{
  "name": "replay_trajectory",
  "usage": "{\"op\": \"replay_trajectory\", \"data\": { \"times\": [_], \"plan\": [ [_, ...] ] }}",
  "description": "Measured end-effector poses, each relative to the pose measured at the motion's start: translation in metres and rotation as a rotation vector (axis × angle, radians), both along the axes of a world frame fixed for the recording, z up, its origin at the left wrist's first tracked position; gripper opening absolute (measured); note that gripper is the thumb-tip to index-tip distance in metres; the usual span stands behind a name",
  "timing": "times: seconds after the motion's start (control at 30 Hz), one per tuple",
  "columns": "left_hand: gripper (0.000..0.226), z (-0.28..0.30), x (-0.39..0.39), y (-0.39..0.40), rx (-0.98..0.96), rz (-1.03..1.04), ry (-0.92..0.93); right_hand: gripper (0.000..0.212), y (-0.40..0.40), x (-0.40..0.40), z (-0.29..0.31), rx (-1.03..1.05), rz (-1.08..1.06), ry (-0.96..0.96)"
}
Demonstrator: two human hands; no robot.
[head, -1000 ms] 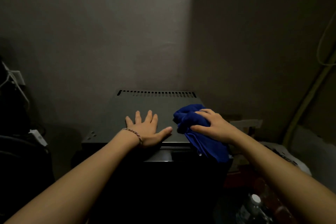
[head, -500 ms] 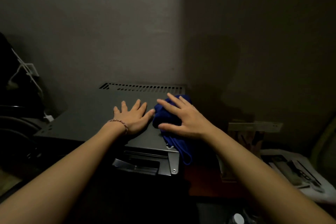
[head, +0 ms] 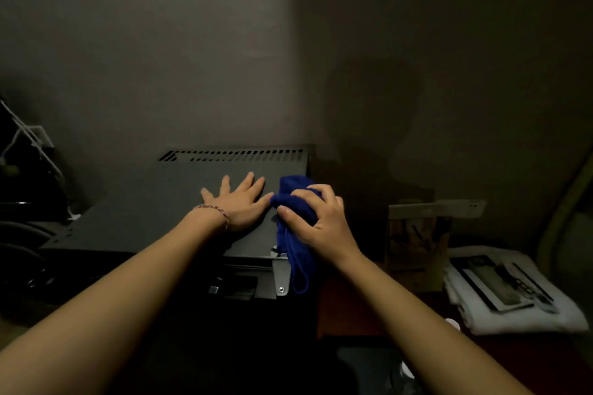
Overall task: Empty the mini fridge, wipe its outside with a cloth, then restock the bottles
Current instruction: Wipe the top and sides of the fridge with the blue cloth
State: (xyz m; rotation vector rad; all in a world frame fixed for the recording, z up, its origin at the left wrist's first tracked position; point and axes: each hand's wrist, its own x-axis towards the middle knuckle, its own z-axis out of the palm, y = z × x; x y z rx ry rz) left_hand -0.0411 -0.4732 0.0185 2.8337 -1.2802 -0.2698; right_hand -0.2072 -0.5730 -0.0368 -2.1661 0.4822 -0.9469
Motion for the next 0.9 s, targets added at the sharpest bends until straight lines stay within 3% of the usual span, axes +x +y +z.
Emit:
{"op": "replay_trajectory", "data": {
  "times": [0.17,0.33,0.57,0.7,0.9],
  "plan": [
    [0.064,0.003,-0.009,-0.018,0.017,0.025,0.027,0.052,-0.003,0.015,-0.02,0.183,-0.048,-0.178],
    [0.058,0.0,-0.011,-0.048,0.012,0.071,0.005,0.043,-0.022,0.039,-0.04,0.393,0.021,-0.327],
    [0.051,-0.003,-0.007,-0.073,-0.034,0.179,0.025,0.026,-0.065,0.075,-0.059,0.564,0.119,-0.383],
    [0.05,-0.006,-0.005,-0.073,-0.039,0.181,0.0,0.05,-0.106,0.113,-0.066,0.637,0.057,-0.383],
    [0.048,-0.009,-0.001,-0.072,-0.06,0.154,-0.006,0.06,-0.152,0.144,-0.09,0.811,0.039,-0.277]
  ]
}}
